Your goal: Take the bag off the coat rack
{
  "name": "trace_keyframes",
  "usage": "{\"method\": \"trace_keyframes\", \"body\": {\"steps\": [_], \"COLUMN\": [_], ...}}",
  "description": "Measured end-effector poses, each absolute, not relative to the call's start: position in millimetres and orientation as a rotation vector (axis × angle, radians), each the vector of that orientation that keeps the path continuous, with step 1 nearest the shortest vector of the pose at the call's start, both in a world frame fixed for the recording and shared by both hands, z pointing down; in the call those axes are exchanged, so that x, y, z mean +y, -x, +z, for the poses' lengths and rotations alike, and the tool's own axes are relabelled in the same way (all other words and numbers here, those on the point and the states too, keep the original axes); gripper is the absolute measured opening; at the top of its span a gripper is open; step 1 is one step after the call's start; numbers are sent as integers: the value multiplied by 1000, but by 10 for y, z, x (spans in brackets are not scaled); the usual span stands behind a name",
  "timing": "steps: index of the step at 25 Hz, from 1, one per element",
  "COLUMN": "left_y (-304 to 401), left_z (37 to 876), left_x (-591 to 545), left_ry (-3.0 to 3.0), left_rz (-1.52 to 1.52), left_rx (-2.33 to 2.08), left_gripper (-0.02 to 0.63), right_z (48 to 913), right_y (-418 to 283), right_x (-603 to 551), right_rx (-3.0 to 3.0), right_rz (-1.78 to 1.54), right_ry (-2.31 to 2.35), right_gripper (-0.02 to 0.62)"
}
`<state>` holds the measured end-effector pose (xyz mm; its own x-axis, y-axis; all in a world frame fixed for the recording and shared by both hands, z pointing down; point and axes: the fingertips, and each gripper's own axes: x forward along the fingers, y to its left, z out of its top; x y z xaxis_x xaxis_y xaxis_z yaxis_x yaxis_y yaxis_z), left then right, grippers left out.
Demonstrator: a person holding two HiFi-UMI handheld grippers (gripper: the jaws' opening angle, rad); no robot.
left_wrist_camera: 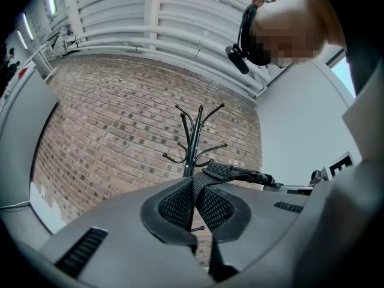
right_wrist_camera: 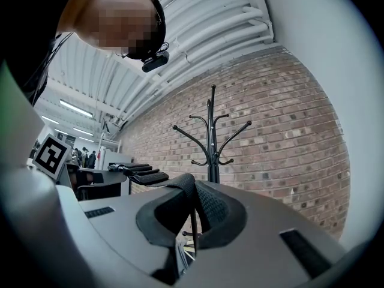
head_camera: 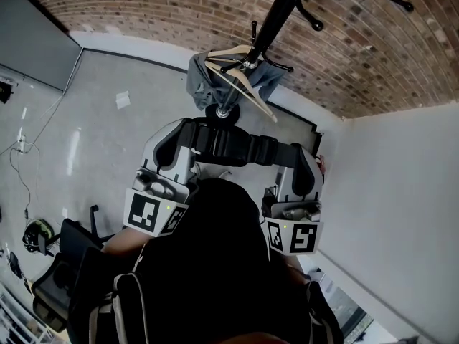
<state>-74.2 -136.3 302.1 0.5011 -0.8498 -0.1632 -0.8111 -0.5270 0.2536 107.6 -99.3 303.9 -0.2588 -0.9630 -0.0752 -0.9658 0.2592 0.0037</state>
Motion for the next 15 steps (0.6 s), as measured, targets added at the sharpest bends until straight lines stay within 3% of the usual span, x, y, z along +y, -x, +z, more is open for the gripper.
{"method": "trace_keyframes", "body": {"steps": [15], "left_y": [729], "left_z": [3047], "left_x": [-1382], "left_ry": [-2579], "left_rz": [-397], "left_rx": [-1460], "left_gripper": [20], "right_z": [3038], "right_y": [-1091], "right_x": [-1033], "right_rx": [2436], "right_rz": [84], "right_ry": [1845], "right_gripper": [20]}}
